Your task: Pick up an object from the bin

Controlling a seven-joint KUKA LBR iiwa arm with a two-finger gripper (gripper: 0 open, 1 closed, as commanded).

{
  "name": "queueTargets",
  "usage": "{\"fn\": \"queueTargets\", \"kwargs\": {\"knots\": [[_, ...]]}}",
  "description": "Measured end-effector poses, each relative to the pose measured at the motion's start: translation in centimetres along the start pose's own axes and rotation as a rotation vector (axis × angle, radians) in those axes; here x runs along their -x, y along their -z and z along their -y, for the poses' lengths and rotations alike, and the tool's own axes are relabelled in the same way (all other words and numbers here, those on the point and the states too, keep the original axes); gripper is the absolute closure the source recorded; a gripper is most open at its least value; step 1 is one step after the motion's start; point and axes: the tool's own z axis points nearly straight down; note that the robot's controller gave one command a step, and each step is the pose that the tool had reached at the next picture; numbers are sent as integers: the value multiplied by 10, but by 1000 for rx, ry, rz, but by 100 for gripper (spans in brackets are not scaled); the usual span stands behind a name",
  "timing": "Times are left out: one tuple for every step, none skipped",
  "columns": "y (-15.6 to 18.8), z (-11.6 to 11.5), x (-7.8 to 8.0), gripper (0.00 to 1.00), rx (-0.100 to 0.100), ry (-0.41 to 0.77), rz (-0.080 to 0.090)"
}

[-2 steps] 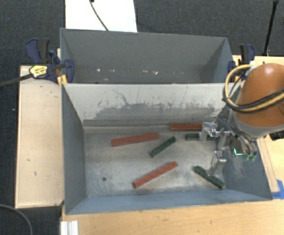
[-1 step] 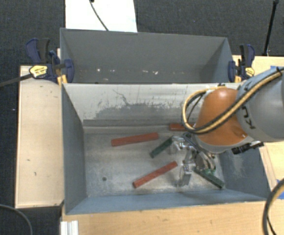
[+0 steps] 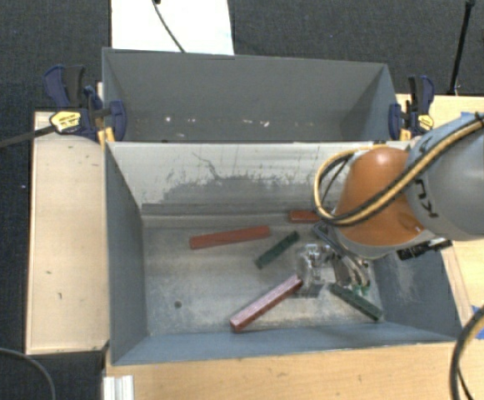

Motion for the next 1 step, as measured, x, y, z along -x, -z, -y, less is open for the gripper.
{"fn": "queueTargets", "kwargs": {"knots": [[148,27,-18,100,-1,-26,8]]}}
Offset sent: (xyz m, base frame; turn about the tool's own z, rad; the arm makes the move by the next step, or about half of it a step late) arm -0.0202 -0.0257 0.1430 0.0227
